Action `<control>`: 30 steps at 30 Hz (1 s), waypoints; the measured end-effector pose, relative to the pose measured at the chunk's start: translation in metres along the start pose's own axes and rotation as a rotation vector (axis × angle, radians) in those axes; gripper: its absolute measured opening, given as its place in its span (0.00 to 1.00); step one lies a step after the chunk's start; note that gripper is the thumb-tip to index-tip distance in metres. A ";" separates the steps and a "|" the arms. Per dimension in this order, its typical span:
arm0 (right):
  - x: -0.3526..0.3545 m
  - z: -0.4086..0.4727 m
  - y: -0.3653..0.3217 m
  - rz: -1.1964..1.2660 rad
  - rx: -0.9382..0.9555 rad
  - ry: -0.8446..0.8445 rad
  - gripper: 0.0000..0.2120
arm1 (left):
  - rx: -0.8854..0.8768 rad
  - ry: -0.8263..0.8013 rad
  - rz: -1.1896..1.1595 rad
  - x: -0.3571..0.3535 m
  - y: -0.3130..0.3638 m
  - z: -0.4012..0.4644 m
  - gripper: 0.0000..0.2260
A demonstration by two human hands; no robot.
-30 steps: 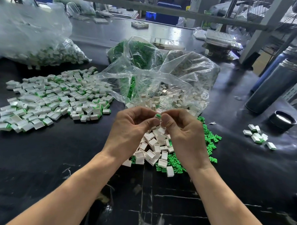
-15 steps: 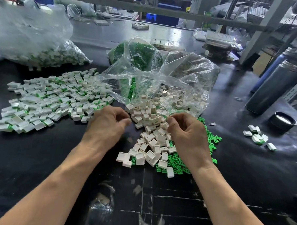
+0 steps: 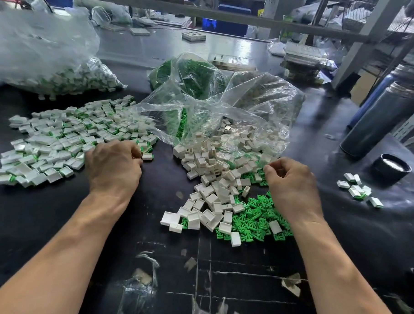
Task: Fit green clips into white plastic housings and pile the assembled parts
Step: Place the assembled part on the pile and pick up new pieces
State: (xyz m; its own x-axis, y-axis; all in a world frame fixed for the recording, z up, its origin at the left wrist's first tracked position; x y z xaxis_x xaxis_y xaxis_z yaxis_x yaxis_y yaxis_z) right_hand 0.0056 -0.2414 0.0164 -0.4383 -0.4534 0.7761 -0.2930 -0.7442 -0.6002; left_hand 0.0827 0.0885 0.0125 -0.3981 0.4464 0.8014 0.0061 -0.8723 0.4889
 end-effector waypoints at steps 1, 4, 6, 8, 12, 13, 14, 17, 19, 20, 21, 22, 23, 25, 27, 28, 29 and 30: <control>0.002 0.003 0.004 -0.041 -0.020 -0.007 0.06 | -0.008 0.012 -0.001 0.000 0.000 -0.001 0.05; 0.008 0.010 0.014 -0.138 -0.071 -0.034 0.05 | -0.050 0.037 -0.036 0.000 0.004 -0.001 0.04; 0.010 0.012 0.018 -0.182 -0.084 -0.055 0.05 | -0.103 0.015 -0.159 -0.001 0.009 -0.003 0.03; 0.010 0.012 0.019 -0.201 -0.089 -0.085 0.03 | -0.136 -0.063 -0.301 -0.007 0.018 -0.008 0.02; 0.005 0.010 0.016 -0.242 -0.088 -0.111 0.07 | -0.156 -0.210 -0.403 -0.021 0.036 -0.025 0.02; 0.003 0.010 0.016 -0.253 -0.086 -0.116 0.08 | -0.158 -0.230 -0.399 -0.024 0.039 -0.028 0.03; 0.001 0.010 0.015 -0.263 -0.083 -0.121 0.08 | -0.157 -0.248 -0.395 -0.026 0.041 -0.031 0.05; -0.004 0.009 0.012 -0.286 -0.068 -0.139 0.12 | -0.145 -0.284 -0.353 -0.031 0.045 -0.035 0.10; -0.007 0.009 0.010 -0.312 -0.058 -0.154 0.12 | -0.142 -0.295 -0.326 -0.034 0.047 -0.037 0.13; -0.008 0.009 0.009 -0.323 -0.055 -0.154 0.11 | -0.147 -0.294 -0.319 -0.035 0.048 -0.037 0.14; -0.009 0.009 0.008 -0.327 -0.052 -0.150 0.11 | -0.155 -0.288 -0.315 -0.036 0.048 -0.038 0.14; -0.009 0.009 0.007 -0.327 -0.051 -0.145 0.10 | -0.164 -0.281 -0.312 -0.037 0.050 -0.039 0.13; -0.010 0.009 0.007 -0.326 -0.050 -0.141 0.10 | -0.172 -0.275 -0.310 -0.037 0.051 -0.039 0.13; -0.009 0.008 0.005 -0.327 -0.043 -0.134 0.09 | -0.178 -0.279 -0.312 -0.038 0.052 -0.040 0.11; -0.008 0.008 0.002 -0.339 -0.023 -0.114 0.08 | -0.187 -0.296 -0.323 -0.038 0.052 -0.041 0.10; -0.007 0.008 0.001 -0.349 -0.009 -0.101 0.08 | -0.189 -0.307 -0.334 -0.038 0.052 -0.041 0.09; -0.006 0.008 0.000 -0.362 0.005 -0.087 0.08 | -0.184 -0.319 -0.351 -0.037 0.051 -0.041 0.08; -0.005 0.008 0.000 -0.373 0.015 -0.075 0.09 | -0.169 -0.332 -0.374 -0.037 0.050 -0.039 0.08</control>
State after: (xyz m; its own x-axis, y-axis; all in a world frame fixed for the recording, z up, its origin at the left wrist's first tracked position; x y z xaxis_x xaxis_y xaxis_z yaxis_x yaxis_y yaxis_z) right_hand 0.0145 -0.2432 0.0139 -0.2405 -0.1843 0.9530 -0.4079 -0.8717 -0.2715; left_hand 0.0614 0.0205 -0.0061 -0.0325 0.7488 0.6620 -0.2401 -0.6488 0.7221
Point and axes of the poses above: each hand's wrist, its own z-axis towards the middle knuckle, its own x-axis out of the back of the hand, y = z × x, the point moved 5 cm from there along z, towards the middle knuckle, and after that the axes turned 7 degrees about -z, right-handed, at the moved point
